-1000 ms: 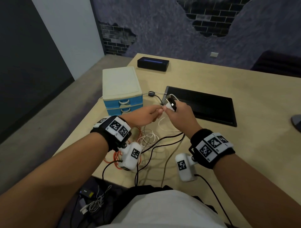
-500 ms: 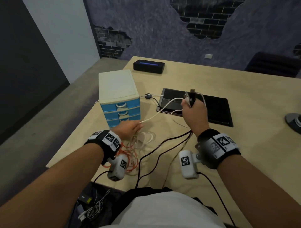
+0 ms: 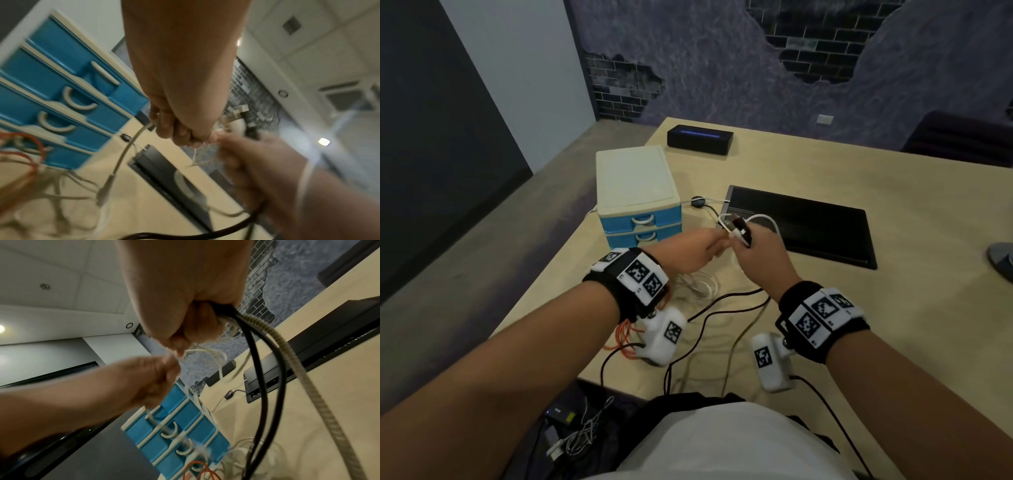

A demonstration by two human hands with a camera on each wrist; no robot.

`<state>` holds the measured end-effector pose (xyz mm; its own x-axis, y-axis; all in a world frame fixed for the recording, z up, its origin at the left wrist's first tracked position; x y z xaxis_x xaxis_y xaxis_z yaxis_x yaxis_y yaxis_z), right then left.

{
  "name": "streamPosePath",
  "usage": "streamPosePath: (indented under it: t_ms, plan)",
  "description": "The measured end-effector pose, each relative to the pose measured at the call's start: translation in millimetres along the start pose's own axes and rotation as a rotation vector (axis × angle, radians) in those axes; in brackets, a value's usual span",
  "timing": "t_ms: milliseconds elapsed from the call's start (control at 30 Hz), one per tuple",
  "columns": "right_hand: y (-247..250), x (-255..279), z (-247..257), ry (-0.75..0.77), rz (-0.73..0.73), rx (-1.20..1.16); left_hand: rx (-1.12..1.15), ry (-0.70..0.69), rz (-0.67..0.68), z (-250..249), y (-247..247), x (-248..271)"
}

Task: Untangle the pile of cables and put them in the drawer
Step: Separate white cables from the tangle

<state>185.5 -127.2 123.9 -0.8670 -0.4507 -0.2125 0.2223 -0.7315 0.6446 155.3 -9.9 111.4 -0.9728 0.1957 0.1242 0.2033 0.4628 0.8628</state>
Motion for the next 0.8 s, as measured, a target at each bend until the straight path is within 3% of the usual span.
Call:
streamPosePath:
  t_ms: [133,233,333,533,667,800]
  plan:
    - [4,-4,-3,-0.087,0.108,-0.110,0.132,-0.046,-0.059,-6,13,1]
    - [4,-2,-2,-0.101,0.211,0.016,0.160,-0.083,-0.039,-7,10,3]
    - [14,-5,-2,-0.120,0.135,0.059,0.251,-0.062,-0.042,4,2,7]
    - [38,-7,-22,-0.231,-0.085,0.000,0.112,0.213,0.038,68,-24,19]
    - [32,-3,-22,-0.250,-0.084,-0.016,0.070,0.237,0.082,70,-27,10]
    - [23,-1,-12,-0.208,0.042,-0.025,0.116,0.156,0.178,64,-21,11]
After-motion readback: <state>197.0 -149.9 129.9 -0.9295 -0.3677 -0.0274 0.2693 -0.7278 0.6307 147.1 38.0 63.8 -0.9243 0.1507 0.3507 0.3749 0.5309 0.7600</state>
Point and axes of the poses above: each hand's wrist, its own x-axis away from the middle knuckle, its own y-axis out of the back of the hand, z = x × y, the point moved 6 cm from there along -x, towards the middle knuckle
